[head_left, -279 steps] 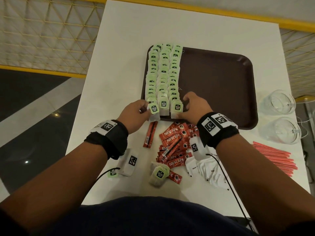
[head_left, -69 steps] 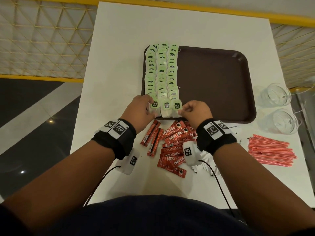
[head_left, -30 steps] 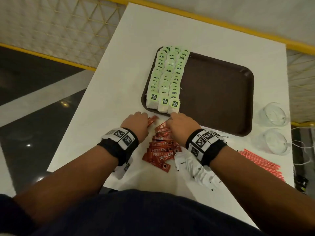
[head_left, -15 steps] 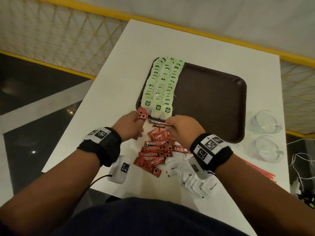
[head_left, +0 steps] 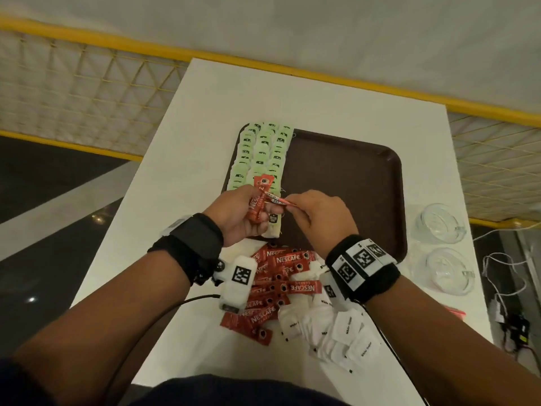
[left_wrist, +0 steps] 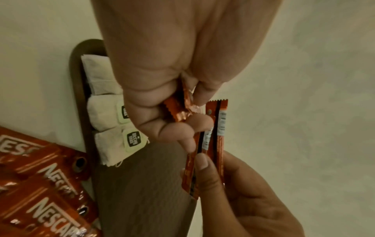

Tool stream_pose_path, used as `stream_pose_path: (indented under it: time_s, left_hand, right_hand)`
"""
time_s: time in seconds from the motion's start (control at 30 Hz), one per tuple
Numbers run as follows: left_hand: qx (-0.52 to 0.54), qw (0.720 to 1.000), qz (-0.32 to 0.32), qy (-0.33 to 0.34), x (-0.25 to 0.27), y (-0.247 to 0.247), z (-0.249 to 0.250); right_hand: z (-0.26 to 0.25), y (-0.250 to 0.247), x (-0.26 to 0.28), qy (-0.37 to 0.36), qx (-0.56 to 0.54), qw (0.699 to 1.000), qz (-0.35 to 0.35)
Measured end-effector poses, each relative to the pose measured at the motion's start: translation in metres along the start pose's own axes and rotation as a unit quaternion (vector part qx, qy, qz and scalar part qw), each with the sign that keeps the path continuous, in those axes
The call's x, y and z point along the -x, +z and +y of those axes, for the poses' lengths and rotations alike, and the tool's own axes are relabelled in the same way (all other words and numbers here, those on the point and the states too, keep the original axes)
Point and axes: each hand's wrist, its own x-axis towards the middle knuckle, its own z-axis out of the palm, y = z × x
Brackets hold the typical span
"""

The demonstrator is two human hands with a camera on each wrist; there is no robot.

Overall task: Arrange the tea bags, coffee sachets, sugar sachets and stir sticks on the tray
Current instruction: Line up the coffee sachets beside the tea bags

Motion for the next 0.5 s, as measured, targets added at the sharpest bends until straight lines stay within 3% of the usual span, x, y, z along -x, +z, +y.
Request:
stream_pose_path:
  time_s: [0.13, 0.27, 0.37, 0.43, 0.5]
  left_hand:
    - [-0.009, 1.0, -0.026, -0.008, -0.018, 0.0, 0.015]
    - [-0.113, 0.991, -0.061, 0.027, -0.034, -0.002, 0.029]
    - [-0.16, 0.983, -0.045, 0.083, -0.051, -0.002, 0.037]
    - [-0.171, 0.977, -0.02, 0.127, -0.06, -0.001, 0.043]
    - [-0.192, 0.968, -0.006, 0.164, -0.069, -0.001, 0.048]
  right_hand:
    - [0.009, 0.001, -0.017, -0.029, 0.069, 0.997, 0.007]
    - [0.019, 0.004, -0.034, -0.039, 0.111, 0.993, 0.001]
    - [0.027, 0.002, -0.045, 0.02, 0.07, 0.996, 0.044]
    - [0.035, -0.003, -0.051, 0.093, -0.031, 0.994, 0.047]
    - [0.041, -0.007, -0.056, 0.189, -0.164, 0.967, 0.043]
